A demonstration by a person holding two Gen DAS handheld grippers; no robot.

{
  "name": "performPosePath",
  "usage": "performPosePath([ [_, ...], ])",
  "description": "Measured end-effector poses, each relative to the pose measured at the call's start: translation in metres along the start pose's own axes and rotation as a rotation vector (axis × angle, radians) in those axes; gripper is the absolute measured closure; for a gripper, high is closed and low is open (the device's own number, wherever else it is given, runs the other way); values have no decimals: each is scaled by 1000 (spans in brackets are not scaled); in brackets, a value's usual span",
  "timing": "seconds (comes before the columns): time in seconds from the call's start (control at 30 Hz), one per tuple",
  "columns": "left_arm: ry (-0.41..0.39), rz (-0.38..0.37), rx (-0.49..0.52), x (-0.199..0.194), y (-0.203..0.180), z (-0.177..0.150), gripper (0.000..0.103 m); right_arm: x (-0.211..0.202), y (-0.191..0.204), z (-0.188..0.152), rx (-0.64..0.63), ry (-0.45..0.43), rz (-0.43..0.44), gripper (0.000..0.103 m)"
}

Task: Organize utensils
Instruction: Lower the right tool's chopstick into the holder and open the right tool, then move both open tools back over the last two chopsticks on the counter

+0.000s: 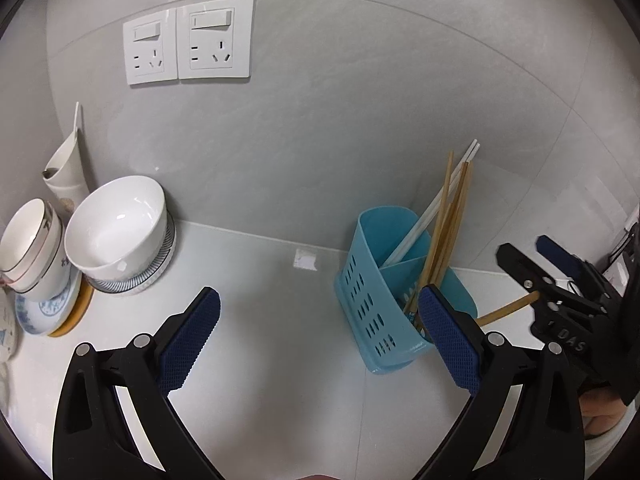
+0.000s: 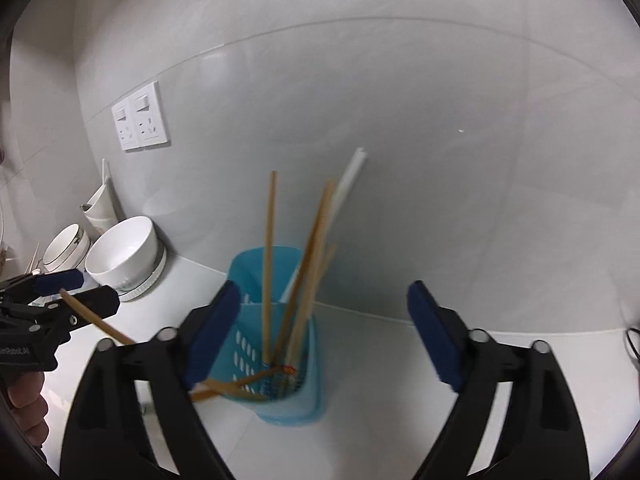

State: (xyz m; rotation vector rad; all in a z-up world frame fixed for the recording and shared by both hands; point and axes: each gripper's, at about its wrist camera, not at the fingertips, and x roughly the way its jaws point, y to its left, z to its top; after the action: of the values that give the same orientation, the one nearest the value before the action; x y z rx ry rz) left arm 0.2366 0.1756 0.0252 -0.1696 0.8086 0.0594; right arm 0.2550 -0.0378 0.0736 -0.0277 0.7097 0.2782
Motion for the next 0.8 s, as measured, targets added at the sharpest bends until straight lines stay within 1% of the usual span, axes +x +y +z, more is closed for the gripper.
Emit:
performPosePath([
  [0.07, 2, 4, -5, -7, -1, -5, 6, -10, -6, -5, 16, 12, -23, 8],
  [0.17, 12, 16, -19, -17, -1, -16, 6, -25, -15, -14, 31, 29, -69, 8],
  [0.37, 28, 36, -21, -38, -6, -41, 6, -53, -35, -37, 51, 70, -98, 8],
  [0.47, 48, 46, -34, -48, -12, -54, 6, -64, -46, -48, 52, 88, -108, 8],
  [0.57, 66, 57, -37, -58, -26, -68, 6, -75, -58, -56, 53, 95, -114, 8],
  [0.7, 91, 76, -51, -65, -52, -84, 6, -96, -85, -71, 53, 121, -135, 8],
  [0.8, 124, 64, -55, -64, -80, -96, 6, -112, -112, -84, 44, 144, -178, 8],
])
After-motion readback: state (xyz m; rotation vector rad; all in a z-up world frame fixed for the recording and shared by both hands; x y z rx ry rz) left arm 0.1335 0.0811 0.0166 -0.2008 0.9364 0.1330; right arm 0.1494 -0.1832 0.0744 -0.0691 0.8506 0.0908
